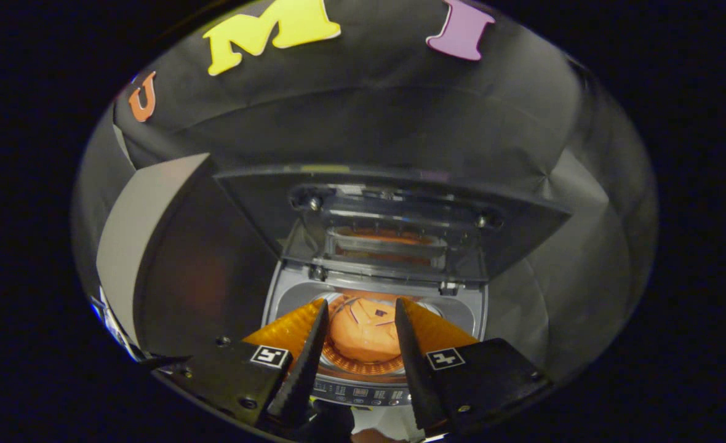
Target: Put the clothes into the washing machine and then close the washing machine lid.
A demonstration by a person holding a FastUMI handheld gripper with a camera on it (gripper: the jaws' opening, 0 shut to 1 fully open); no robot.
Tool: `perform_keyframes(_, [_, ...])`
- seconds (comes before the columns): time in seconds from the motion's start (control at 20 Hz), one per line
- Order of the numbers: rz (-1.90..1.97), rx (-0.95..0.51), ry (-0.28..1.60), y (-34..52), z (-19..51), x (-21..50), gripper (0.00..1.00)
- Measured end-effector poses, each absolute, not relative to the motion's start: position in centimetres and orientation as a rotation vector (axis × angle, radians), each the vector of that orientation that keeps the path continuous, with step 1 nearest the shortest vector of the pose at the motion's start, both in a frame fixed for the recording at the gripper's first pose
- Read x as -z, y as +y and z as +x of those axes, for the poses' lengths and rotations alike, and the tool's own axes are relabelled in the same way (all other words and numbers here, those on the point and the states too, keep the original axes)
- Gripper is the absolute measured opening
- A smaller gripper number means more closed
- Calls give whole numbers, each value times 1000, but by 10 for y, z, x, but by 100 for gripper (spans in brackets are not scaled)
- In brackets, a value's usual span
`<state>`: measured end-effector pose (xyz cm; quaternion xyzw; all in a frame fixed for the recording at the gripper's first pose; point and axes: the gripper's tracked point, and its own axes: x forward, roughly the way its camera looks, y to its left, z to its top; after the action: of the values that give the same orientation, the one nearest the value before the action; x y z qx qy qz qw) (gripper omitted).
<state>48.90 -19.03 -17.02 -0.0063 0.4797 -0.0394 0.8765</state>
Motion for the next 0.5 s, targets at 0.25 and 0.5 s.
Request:
perform_keyframes(0.25, [10, 45, 864, -177, 507, 107, 68])
perform_keyframes(0.5, [29, 13, 675, -165, 549, 50, 77])
